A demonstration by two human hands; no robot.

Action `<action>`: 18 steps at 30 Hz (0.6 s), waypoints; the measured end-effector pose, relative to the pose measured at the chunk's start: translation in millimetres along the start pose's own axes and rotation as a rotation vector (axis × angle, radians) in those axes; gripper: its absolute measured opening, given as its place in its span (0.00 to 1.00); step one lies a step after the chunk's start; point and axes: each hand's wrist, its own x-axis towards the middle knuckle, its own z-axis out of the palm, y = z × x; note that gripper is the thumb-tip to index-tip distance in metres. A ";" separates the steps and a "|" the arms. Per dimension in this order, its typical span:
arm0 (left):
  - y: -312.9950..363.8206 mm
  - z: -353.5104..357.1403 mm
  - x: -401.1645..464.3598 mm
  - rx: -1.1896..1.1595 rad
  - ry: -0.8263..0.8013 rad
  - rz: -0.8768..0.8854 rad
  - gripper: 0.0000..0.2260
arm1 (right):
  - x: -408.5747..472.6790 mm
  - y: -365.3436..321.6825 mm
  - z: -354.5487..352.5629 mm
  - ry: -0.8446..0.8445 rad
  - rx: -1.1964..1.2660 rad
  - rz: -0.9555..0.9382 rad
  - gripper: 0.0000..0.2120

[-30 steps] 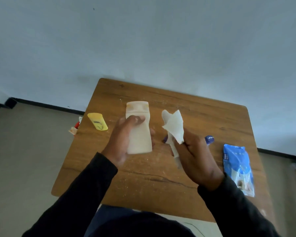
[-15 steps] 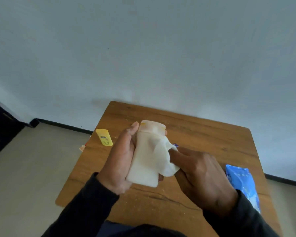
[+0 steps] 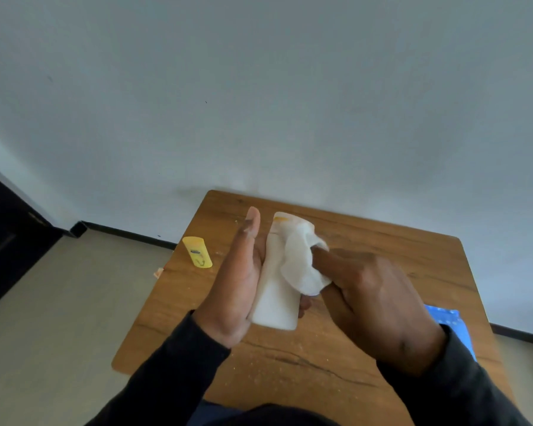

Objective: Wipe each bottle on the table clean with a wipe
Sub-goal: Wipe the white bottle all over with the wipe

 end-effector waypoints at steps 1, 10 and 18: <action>-1.3 -1.6 0.4 -0.005 0.015 0.007 0.40 | -4.0 -5.4 2.1 -0.052 0.018 -0.037 0.06; -5.3 -4.9 -2.1 0.066 0.022 0.039 0.46 | -3.3 -11.1 7.2 -0.071 -0.041 -0.022 0.07; -2.8 -4.7 -6.4 0.032 -0.009 0.006 0.44 | -9.4 -11.0 6.2 -0.017 -0.035 -0.016 0.07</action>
